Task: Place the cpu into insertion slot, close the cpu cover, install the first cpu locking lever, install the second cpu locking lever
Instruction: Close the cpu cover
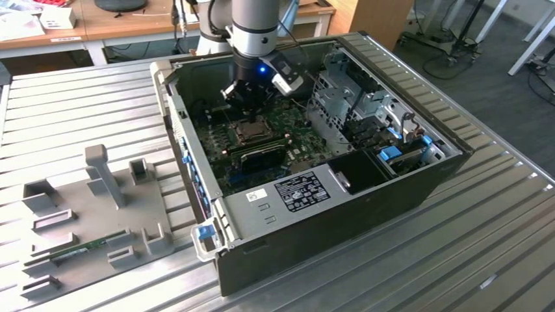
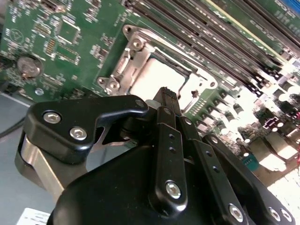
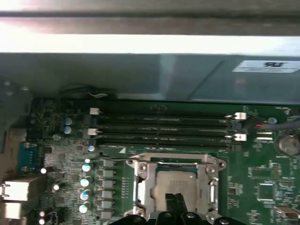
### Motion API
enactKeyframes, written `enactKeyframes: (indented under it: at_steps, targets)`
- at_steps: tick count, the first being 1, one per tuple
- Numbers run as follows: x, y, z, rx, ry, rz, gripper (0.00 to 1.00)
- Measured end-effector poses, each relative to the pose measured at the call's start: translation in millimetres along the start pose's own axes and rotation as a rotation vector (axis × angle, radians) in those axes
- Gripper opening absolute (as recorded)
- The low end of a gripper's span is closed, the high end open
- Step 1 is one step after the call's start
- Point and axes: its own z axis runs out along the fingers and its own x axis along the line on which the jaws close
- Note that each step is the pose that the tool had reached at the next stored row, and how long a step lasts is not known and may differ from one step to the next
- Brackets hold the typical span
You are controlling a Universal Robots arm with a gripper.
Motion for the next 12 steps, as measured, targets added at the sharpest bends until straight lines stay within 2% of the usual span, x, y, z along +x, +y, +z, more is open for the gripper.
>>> enactKeyframes:
  at_steps: [3,8,10,12]
  targets:
    - [6.0,0.2,0.4,0.0004,-0.0001,0.0,0.11]
    - [12.1,-0.1,1.6,0.0037,-0.0001,0.0,0.11]
    - [13.4,-0.2,2.2,0.0075,0.0002,0.0,0.11]
    - [13.4,-0.2,2.2,0.0081,0.0003,0.0,0.11]
